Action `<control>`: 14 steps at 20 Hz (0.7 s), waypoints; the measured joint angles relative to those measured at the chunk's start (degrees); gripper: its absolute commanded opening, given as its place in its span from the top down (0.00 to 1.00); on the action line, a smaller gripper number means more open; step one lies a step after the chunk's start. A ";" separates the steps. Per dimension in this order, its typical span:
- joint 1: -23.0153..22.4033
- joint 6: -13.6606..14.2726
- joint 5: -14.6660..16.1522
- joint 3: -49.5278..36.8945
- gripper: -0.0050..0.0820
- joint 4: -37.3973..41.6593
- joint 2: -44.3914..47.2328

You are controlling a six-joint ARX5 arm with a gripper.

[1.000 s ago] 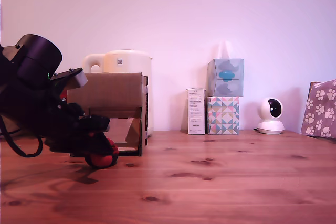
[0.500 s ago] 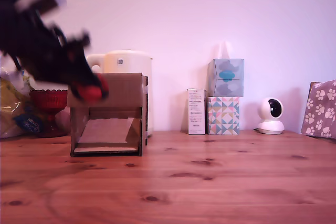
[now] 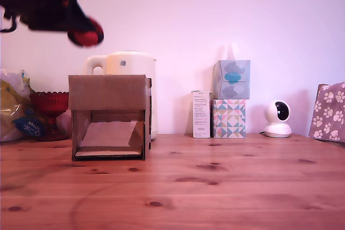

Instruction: Drop the footbag into the cardboard dice tower

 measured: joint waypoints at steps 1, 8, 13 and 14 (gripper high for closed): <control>0.02 0.33 -0.17 0.00 0.82 3.15 0.83; 1.92 0.74 -0.13 10.75 0.82 1.22 12.74; 3.06 0.76 0.13 26.36 0.82 -13.84 19.89; 3.15 0.76 0.22 28.89 0.82 -15.96 21.62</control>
